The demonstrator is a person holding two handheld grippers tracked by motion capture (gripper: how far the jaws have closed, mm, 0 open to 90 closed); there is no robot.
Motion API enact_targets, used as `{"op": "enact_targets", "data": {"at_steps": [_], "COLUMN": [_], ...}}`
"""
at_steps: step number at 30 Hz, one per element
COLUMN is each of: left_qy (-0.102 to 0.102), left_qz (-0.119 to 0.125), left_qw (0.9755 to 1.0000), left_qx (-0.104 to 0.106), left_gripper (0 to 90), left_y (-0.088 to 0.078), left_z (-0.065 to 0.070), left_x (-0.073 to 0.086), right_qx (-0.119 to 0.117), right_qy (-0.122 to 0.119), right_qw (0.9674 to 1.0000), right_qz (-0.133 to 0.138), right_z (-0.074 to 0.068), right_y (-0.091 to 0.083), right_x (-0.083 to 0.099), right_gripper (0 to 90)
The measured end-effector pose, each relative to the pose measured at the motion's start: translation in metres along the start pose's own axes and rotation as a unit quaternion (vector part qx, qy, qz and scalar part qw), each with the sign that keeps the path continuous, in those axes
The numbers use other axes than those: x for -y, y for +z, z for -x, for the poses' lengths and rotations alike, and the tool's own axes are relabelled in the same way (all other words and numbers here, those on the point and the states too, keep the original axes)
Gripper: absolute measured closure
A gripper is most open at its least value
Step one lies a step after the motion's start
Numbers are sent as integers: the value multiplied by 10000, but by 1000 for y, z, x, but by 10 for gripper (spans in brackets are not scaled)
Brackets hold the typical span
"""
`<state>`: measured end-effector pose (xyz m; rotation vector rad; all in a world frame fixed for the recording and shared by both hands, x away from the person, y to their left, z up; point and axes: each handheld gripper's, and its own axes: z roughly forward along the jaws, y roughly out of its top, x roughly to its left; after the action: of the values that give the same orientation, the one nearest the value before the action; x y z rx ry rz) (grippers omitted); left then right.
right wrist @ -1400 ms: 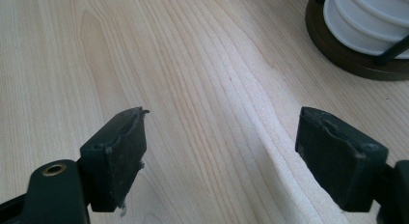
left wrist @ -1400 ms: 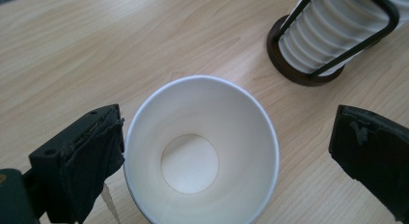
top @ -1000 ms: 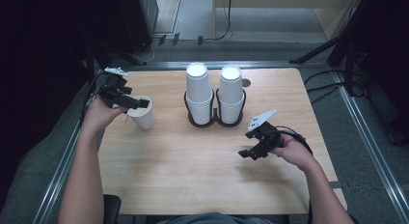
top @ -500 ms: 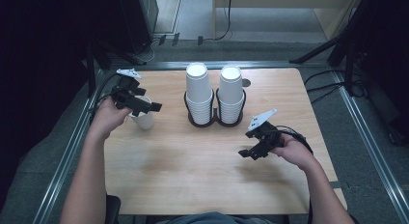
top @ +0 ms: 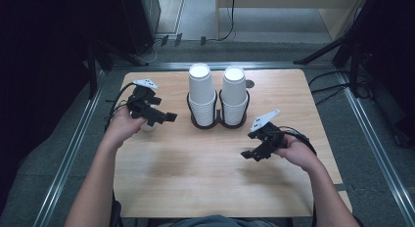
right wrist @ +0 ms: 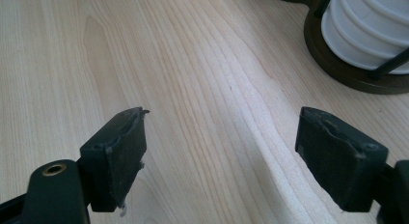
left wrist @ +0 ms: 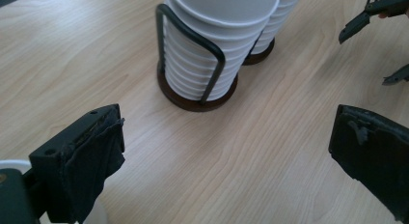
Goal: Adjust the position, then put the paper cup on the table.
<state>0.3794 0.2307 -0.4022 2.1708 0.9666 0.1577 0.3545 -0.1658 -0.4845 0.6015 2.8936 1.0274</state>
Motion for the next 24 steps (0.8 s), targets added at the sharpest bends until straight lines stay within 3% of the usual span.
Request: {"op": "enact_targets", "data": {"at_steps": [12, 24], "left_qy": [186, 422], "left_qz": [16, -199], "left_qw": [9997, 9987], "left_qx": [135, 199], "left_gripper": [0, 0], "left_y": [28, 53], "left_z": [21, 42], "left_x": [6, 12], "right_qx": [-8, 31], "right_qy": [-24, -47], "right_qw": [10000, 10000], "right_qz": [24, 53], "right_z": [-1, -1], "right_y": [0, 0], "right_x": [0, 0], "right_gripper": [185, 185]}}
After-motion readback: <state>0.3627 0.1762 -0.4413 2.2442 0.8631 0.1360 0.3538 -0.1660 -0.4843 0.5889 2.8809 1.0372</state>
